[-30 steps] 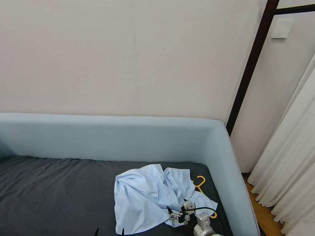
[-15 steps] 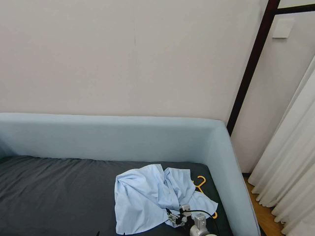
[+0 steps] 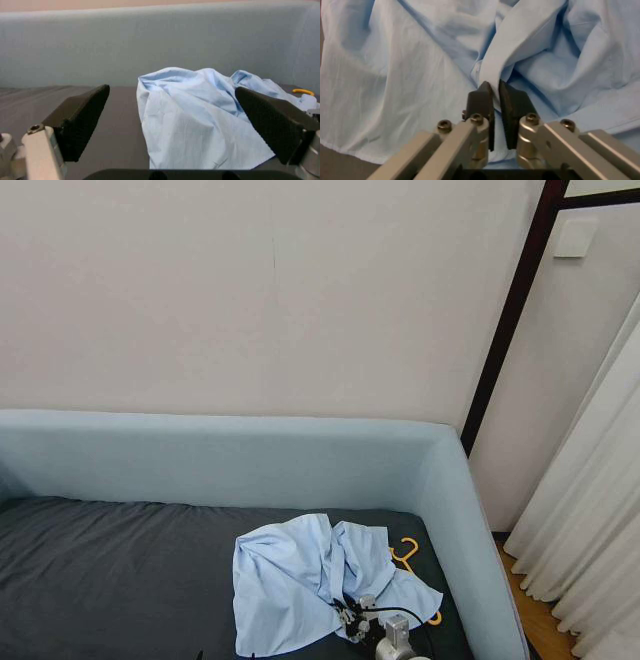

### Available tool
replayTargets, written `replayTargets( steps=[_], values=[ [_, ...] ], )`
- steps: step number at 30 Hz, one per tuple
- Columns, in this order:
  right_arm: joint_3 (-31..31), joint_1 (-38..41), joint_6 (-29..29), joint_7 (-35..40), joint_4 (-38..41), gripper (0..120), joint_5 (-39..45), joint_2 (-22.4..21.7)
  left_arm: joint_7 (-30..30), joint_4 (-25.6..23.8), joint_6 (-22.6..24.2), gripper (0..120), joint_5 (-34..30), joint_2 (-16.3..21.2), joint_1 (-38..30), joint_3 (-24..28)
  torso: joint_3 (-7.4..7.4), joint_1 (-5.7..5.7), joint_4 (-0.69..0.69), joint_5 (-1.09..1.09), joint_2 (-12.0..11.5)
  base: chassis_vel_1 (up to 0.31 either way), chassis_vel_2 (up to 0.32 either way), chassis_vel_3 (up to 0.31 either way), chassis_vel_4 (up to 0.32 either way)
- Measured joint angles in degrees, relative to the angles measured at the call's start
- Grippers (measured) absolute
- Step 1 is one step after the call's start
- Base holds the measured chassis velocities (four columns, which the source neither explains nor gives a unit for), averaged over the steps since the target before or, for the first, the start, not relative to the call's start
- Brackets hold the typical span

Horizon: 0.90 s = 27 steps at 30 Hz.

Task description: Pick up the clothes from the sofa and hang them on the clothes hanger.

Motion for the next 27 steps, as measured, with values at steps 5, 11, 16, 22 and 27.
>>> replayTargets(
  steps=[5,11,16,22,27],
  values=[
    [-1.36,0.19,1.45,0.30,0.53,0,0.75,-0.42,-0.01,-0.02,0.00,99,0.13,-0.23,0.14,0.09,0.00,0.00,-0.01,0.00,0.00,0.000,0.000,0.000,0.000],
    [-2.63,1.61,3.39,4.30,7.74,0,6.66,-0.42,-0.03,-0.19,0.00,99,0.12,0.11,-0.04,0.19,0.00,0.00,0.00,0.00,0.00,0.000,0.000,0.000,0.000],
    [-3.18,7.44,2.02,15.68,17.03,0,16.21,0.75,-0.02,-0.80,0.28,99,-0.12,1.58,-0.52,1.01,0.00,0.00,-0.01,-0.01,0.00,0.000,0.000,0.000,0.000],
    [-3.89,18.51,-0.28,30.49,23.28,0,25.86,4.61,0.44,-0.88,1.15,99,-0.75,5.43,-2.42,3.20,0.00,0.00,0.00,-0.02,0.00,0.000,0.000,0.000,0.000],
    [-7.82,26.87,-1.03,37.46,22.71,0,28.99,9.38,0.99,-4.80,2.17,99,-3.71,6.77,-2.98,1.78,0.01,0.00,0.04,-0.03,-0.01,0.000,0.000,0.000,0.000]
  ],
)
